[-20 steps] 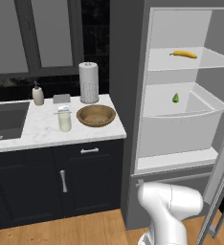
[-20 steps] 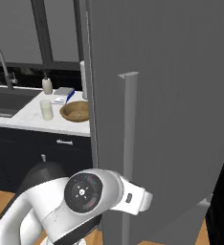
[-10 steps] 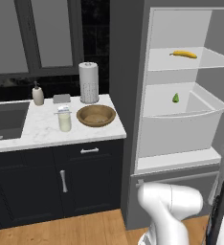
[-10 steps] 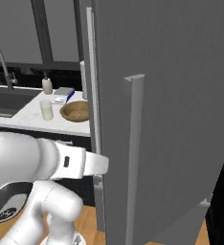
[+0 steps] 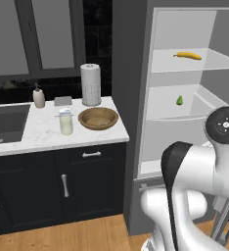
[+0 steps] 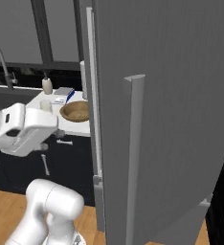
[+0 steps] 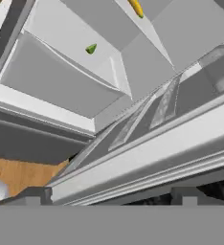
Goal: Grab a lemon wedge from the fridge and one ice cube from the ice bowl, and put them in the glass of lemonade.
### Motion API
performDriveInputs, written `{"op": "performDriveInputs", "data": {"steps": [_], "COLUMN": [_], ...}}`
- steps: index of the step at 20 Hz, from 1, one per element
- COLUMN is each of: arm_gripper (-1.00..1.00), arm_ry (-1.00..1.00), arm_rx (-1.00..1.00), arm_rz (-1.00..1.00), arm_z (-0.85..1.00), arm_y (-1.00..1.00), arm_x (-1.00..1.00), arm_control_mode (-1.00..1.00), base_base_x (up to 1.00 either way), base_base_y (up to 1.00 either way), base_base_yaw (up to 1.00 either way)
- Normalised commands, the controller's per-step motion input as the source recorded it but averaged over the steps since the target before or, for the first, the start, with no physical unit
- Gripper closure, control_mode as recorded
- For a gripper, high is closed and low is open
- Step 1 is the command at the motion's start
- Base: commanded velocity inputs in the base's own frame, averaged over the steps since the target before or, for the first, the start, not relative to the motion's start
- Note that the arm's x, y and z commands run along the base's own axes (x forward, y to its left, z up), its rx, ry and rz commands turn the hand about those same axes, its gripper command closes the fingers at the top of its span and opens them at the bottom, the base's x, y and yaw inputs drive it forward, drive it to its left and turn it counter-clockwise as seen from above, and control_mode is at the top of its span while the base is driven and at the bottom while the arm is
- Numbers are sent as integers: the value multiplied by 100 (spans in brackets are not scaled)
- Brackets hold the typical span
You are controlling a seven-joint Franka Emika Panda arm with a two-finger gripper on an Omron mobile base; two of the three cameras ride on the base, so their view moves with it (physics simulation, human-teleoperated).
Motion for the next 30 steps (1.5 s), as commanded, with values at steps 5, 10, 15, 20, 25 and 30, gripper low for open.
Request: {"op": "performDriveInputs", "data": {"steps": [5, 10, 15, 20, 25, 30], "arm_gripper": [-100, -100, -100, -100, -100, -100], "arm_ry": [19, 5, 11, 10, 21, 21], "arm_rx": [-33, -20, -4, 0, 0, 0], "arm_rz": [-2, 0, 0, 3, 0, -2], "arm_z": [-6, -31, -28, -27, -18, -7], "arm_y": [-13, -41, -52, -65, -46, -72], "arm_x": [42, 72, 87, 91, 99, 48], "arm_control_mode": [-100, -100, -100, -100, -100, -100], "base_base_x": [0, 0, 0, 0, 0, 0], "base_base_y": [0, 0, 0, 0, 0, 0], "base_base_yaw": [0, 0, 0, 0, 0, 0]}}
